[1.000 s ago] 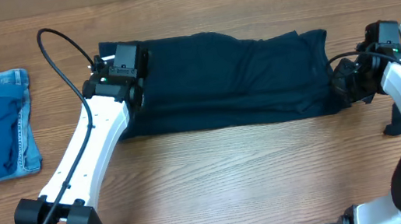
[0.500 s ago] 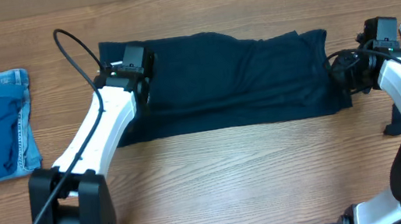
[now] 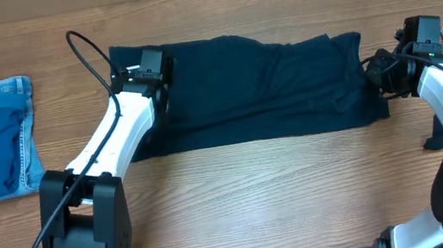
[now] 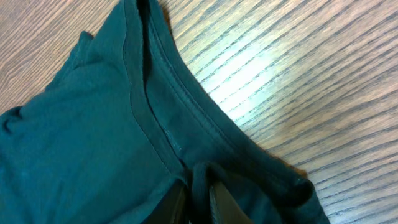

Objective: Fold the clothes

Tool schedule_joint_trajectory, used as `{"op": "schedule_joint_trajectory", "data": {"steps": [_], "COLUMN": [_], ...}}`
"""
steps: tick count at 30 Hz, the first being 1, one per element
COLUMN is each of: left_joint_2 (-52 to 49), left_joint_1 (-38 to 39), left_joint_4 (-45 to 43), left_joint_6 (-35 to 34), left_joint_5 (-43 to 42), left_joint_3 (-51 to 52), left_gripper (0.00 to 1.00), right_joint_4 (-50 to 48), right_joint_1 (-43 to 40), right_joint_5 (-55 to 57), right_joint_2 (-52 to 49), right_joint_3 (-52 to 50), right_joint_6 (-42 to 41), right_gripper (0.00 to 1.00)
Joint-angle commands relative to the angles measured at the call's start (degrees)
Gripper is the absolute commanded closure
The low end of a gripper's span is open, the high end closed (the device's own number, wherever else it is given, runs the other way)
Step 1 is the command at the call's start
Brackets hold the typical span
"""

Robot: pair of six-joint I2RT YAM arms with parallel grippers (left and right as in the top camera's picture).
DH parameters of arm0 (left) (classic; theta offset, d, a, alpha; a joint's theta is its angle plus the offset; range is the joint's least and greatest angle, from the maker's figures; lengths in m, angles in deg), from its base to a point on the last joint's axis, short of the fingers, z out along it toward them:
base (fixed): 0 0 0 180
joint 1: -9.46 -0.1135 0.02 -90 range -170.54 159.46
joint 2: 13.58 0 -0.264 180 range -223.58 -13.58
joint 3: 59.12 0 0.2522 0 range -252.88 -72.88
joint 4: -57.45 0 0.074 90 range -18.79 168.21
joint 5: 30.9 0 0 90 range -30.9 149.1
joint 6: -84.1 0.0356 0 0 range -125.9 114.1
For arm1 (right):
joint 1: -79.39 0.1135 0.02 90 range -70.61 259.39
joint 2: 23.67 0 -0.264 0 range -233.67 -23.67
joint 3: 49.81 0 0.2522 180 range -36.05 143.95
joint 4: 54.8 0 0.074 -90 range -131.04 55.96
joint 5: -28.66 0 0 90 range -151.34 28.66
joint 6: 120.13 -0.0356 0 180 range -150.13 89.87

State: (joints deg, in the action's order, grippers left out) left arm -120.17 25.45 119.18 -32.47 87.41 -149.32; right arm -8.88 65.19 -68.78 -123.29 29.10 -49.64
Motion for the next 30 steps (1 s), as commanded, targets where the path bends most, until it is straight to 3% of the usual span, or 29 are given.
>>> {"op": "schedule_joint_trajectory", "data": {"steps": [1,4,6,8,11,14,15,17,19,22,24,26,27,30], "left_joint_2": [-0.85,-0.92,-0.92,-0.92,-0.92,-0.85,-0.66,0.09,1.31,3.17,4.17,4.50,4.48,4.33], "left_joint_1": [-0.33,-0.35,-0.48,-1.31,-3.26,-4.46,-4.46,-3.89,-3.23,-3.15,-3.52,-4.09,-4.09,-4.11], "left_joint_4": [-1.53,-3.10,-5.42,-10.23,-16.09,-16.04,-13.81,-7.63,-2.40,1.66,0.57,-3.91,-6.60,-12.61], "left_joint_6": [-0.68,-0.66,-0.70,-0.68,-0.66,3.26,6.19,9.05,12.33,16.33,16.24,14.58,14.88,15.87], "left_joint_5": [0.61,1.55,5.25,7.89,7.96,2.80,-0.28,-3.50,-8.35,-19.56,-25.68,-26.38,-25.53,-24.28], "left_joint_3": [-0.42,-0.42,-0.42,-0.42,-0.42,-0.55,-0.66,-0.66,-0.66,-0.66,-0.66,-0.66,-0.66,-0.66], "left_gripper": [0.83,0.83,0.91,0.93,0.65,0.65,0.71,0.85,0.86,0.78,0.64,0.61,0.53,0.41], "right_joint_4": [-0.39,-0.35,0.04,0.92,2.01,2.69,2.64,1.88,1.18,1.09,1.05,1.07,1.09,1.09], "right_joint_1": [0.09,0.09,0.09,0.09,0.09,0.09,0.09,0.09,0.09,0.09,0.09,0.09,0.09,0.11], "right_joint_5": [0.52,0.52,0.50,0.50,0.50,0.50,0.50,0.50,0.48,0.48,0.48,0.48,0.46,0.28], "right_joint_2": [-0.39,-0.39,-0.39,-0.39,-0.39,-0.39,-0.39,-0.39,-0.39,-0.39,-0.39,-0.39,-0.39,-0.39], "right_joint_3": [0.83,0.83,0.83,0.83,0.83,0.83,0.83,0.83,0.83,0.83,0.83,0.83,0.83,0.83], "right_joint_6": [-0.28,-0.26,-0.26,-0.26,-0.24,-0.22,0.04,0.42,0.39,0.42,0.39,0.42,0.39,0.39], "right_gripper": [0.87,0.87,0.87,0.87,0.85,0.60,0.44,0.40,0.29,0.29,0.29,0.30,0.30,0.30]}}
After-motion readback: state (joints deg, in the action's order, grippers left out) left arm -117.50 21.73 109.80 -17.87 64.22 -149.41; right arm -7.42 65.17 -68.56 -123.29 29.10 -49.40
